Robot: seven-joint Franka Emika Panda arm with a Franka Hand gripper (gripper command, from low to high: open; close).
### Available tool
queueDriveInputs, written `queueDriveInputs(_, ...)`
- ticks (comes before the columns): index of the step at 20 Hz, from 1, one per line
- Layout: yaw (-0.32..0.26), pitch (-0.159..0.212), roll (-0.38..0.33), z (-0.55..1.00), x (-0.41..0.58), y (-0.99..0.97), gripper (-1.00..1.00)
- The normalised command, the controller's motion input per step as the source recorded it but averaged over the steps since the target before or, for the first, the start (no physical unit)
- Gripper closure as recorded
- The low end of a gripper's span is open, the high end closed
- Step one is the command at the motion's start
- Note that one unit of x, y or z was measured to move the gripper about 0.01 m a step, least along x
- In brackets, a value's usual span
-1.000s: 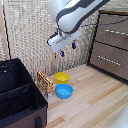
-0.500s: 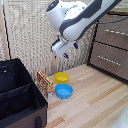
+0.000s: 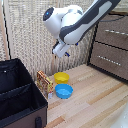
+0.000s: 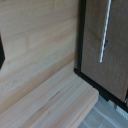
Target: With caution, bring your gripper towards the upper drawer's hold. Grasp the drawer hold tightly with your gripper tool. Pull the drawer in your direction to reveal the contents of the top drawer.
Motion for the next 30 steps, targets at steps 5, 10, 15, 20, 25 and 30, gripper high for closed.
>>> queueDriveInputs(5, -0.047, 0.078, -0.203, 0.59, 0.553, 0.06, -1.0)
queueDriveInputs(10, -0.162, 0.081, -0.23, 0.5, -0.013, 0.03, -1.0)
queueDriveInputs(15, -0.156, 0.16, -0.147, 0.36, -0.173, -0.3, -1.0)
queueDriveInputs(20, -0.015, 0.05, -0.061, 0.28, -0.2, -0.9, -1.0)
queueDriveInputs(25, 0.038, 0.0, -0.063, 0.16, -0.06, -0.92, -1.0)
queueDriveInputs(30, 0.107, 0.0, -0.137, 0.07, -0.031, -0.64, -1.0)
